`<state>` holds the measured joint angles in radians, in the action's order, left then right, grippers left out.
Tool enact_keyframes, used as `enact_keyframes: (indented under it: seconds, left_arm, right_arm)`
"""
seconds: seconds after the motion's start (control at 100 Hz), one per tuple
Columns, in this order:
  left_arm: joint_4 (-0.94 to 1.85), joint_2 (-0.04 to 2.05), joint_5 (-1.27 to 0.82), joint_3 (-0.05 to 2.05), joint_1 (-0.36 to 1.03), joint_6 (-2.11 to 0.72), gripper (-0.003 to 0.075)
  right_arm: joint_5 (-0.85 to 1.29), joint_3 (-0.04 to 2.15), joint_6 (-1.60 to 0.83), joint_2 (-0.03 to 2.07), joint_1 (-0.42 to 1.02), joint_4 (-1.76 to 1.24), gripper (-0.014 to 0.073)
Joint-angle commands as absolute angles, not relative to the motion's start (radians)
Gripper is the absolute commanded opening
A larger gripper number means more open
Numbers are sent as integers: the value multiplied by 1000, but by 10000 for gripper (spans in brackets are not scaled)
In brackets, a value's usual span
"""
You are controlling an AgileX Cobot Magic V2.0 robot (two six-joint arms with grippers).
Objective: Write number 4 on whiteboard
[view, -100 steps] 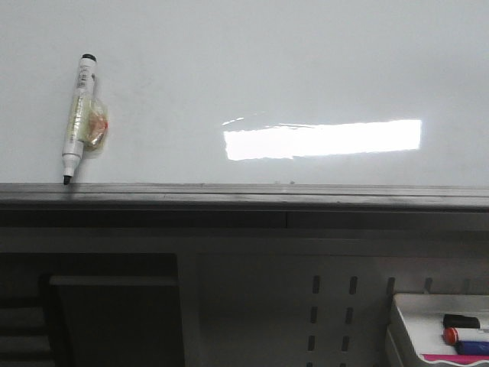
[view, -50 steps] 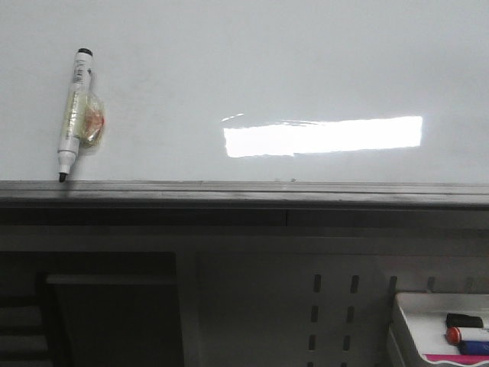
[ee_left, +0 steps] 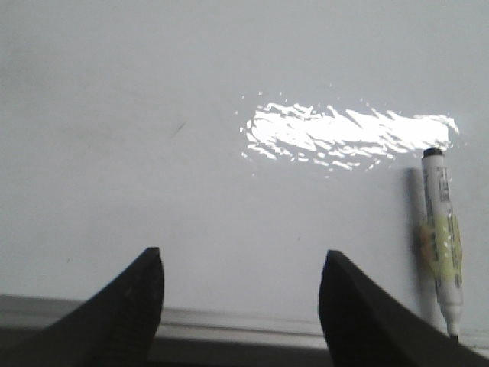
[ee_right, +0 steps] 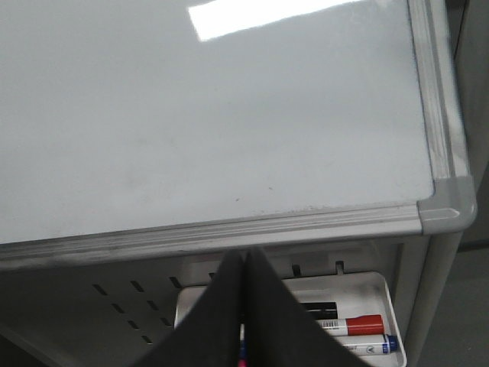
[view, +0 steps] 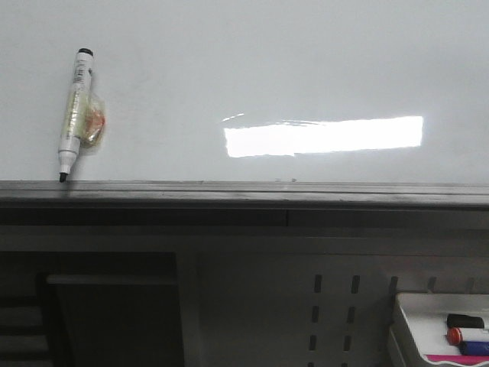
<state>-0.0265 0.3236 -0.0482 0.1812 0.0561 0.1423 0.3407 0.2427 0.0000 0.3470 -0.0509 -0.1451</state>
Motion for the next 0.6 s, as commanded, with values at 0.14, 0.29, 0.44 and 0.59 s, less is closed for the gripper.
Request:
enact_keyframes:
  seconds: [0.14, 0.29, 0.44, 0.59]
  left_arm:
    - [-117, 495, 232, 217, 145, 147, 430]
    - [-117, 627, 285, 232, 275, 177, 430]
    - [-76, 795, 396, 252, 406, 181, 430]
    - [0, 984, 504, 284, 462, 181, 430]
  right_arm:
    - [264, 280, 0, 363, -54, -147, -54]
    - [264, 280, 0, 363, -54, -147, -54]
    - [264, 280, 0, 363, -54, -147, -54]
    - [264, 280, 0, 363, -54, -147, -54]
